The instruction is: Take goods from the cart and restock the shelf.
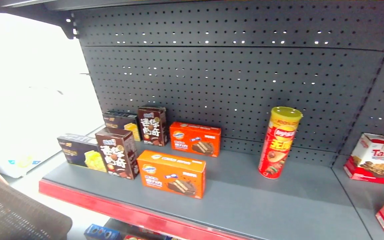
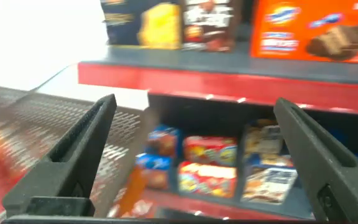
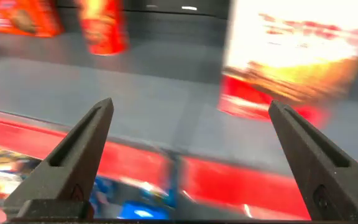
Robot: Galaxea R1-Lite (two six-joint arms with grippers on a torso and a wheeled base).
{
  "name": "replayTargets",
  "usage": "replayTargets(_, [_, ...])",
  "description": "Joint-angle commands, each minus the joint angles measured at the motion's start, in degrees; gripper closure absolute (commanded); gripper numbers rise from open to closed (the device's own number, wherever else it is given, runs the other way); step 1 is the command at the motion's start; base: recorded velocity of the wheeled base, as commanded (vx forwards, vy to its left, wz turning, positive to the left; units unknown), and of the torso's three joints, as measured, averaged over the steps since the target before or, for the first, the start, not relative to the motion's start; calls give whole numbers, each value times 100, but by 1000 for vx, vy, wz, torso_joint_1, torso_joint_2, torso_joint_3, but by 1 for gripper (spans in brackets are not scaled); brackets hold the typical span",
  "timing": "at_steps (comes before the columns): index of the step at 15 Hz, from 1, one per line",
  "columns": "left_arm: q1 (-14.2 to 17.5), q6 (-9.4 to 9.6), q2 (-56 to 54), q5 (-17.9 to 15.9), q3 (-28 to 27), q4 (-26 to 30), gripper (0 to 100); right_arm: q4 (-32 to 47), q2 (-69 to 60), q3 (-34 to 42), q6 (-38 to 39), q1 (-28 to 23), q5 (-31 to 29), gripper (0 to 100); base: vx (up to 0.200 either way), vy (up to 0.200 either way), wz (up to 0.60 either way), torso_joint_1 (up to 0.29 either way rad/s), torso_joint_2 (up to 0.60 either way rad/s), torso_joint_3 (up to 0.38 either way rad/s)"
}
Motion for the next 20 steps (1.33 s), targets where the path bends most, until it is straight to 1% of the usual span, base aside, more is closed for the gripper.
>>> replayTargets(1, [-9,0,-2,-2,0,1,0,0,-2,0,-1,1,2,0,0,0,600,7,2,2])
replayTargets(8, [-9,0,7,-2,0,1,0,0,-2,0,-1,1,2,0,0,0,600,2,2,1])
replayTargets(11, [-9,79,7,-46,0,1,0,0,-2,0,-1,1,2,0,0,0,600,4,4,1])
replayTargets(12, [-9,61,7,-28,0,1,0,0,-2,0,-1,1,2,0,0,0,600,12,2,2])
replayTargets(13, [-9,0,7,-11,0,1,0,0,-2,0,17,1,-16,0,0,0,0,0,0,0])
replayTargets(17, [-9,26,-2,-11,0,-42,0,0,-2,0,17,1,-16,0,0,0,0,0,0,0])
replayTargets(18, [-9,26,-2,-46,-70,-69,0,0,-2,0,17,1,-16,0,0,0,0,0,0,0])
replayTargets(19, [-35,35,68,-143,-571,45,0,0,-2,0,17,1,-16,0,0,0,0,0,0,0])
replayTargets(20, [-62,35,235,-169,-844,379,0,0,-2,0,17,1,-16,0,0,0,0,0,0,0])
